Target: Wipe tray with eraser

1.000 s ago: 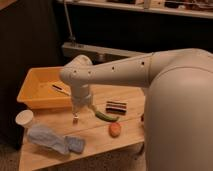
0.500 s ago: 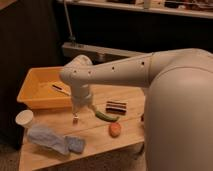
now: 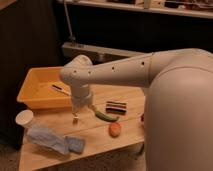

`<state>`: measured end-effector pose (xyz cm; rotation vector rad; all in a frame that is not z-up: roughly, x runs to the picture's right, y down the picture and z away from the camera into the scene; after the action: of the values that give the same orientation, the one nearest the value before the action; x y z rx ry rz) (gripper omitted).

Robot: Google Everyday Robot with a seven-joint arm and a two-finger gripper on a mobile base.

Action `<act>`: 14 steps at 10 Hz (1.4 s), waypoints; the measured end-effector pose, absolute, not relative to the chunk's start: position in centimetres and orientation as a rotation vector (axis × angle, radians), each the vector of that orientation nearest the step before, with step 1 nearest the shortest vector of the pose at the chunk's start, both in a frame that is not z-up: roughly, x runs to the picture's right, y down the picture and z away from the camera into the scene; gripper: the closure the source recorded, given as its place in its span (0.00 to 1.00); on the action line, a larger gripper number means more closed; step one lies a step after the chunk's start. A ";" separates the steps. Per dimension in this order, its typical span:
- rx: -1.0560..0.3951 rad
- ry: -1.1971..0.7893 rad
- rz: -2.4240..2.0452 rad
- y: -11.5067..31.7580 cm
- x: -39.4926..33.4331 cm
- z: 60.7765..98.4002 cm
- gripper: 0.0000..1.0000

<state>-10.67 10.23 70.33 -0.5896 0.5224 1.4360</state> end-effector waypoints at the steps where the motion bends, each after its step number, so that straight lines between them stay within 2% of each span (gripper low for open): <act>1: -0.590 0.522 1.436 10.2 -10.7 70.3 0.35; 8: -0.586 0.518 1.430 10.2 -10.5 70.2 0.35; 14: -0.546 0.301 1.152 5.8 -4.1 69.8 0.35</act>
<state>-4.10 5.76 69.82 -0.5459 0.3014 1.1521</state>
